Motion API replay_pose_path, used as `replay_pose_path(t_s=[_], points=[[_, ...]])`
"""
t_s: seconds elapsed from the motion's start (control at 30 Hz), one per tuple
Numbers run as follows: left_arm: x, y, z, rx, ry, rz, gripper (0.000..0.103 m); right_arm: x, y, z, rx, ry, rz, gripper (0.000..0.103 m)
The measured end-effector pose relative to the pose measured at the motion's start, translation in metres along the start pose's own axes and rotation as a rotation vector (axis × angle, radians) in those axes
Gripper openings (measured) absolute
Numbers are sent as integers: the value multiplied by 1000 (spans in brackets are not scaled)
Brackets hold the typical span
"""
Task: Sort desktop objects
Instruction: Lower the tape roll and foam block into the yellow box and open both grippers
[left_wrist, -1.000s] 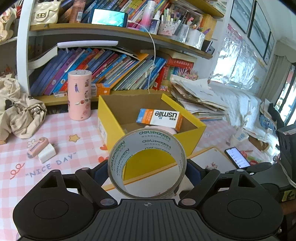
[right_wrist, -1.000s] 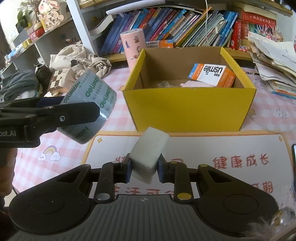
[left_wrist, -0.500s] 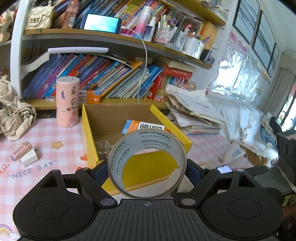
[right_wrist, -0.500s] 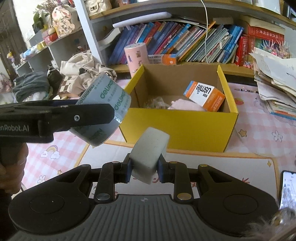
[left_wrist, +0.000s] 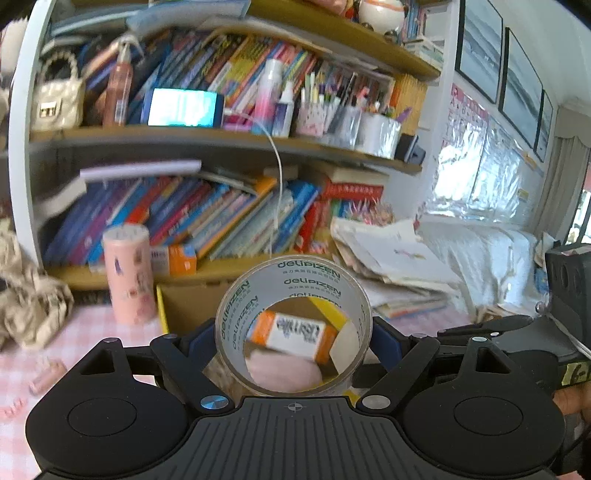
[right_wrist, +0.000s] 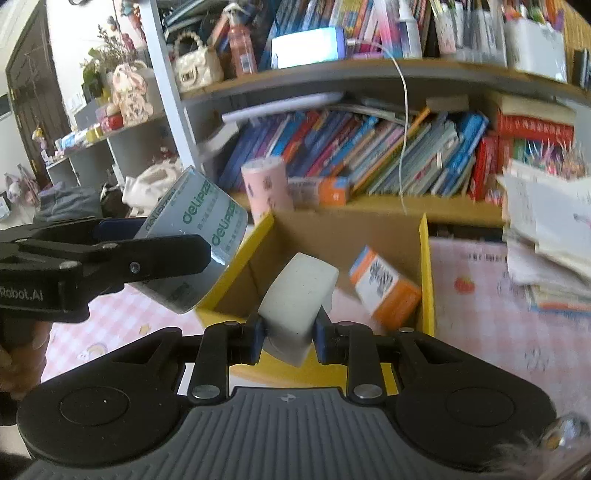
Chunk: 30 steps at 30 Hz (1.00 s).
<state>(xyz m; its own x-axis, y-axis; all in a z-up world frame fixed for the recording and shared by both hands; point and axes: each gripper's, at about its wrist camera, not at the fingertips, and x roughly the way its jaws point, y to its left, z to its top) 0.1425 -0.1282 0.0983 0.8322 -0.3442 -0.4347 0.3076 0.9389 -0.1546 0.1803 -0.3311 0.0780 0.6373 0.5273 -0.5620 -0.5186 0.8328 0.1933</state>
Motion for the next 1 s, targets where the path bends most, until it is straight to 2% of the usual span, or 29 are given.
replay_pose_path(t_s=[0.23, 0.37, 0.47, 0.7, 1.0], points=[[21, -4, 14, 35, -11, 34, 86, 23, -12, 25, -42, -34, 16, 25], [33, -1, 17, 41, 1, 56, 86, 41, -20, 28, -68, -36, 14, 25], [42, 5, 16, 43, 14, 78, 86, 60, -31, 26, -64, 3, -9, 25], [72, 23, 2, 52, 99, 149, 86, 94, -46, 26, -77, 58, -31, 25], [99, 29, -17, 74, 184, 171, 86, 125, -54, 43, -93, 77, -20, 25]])
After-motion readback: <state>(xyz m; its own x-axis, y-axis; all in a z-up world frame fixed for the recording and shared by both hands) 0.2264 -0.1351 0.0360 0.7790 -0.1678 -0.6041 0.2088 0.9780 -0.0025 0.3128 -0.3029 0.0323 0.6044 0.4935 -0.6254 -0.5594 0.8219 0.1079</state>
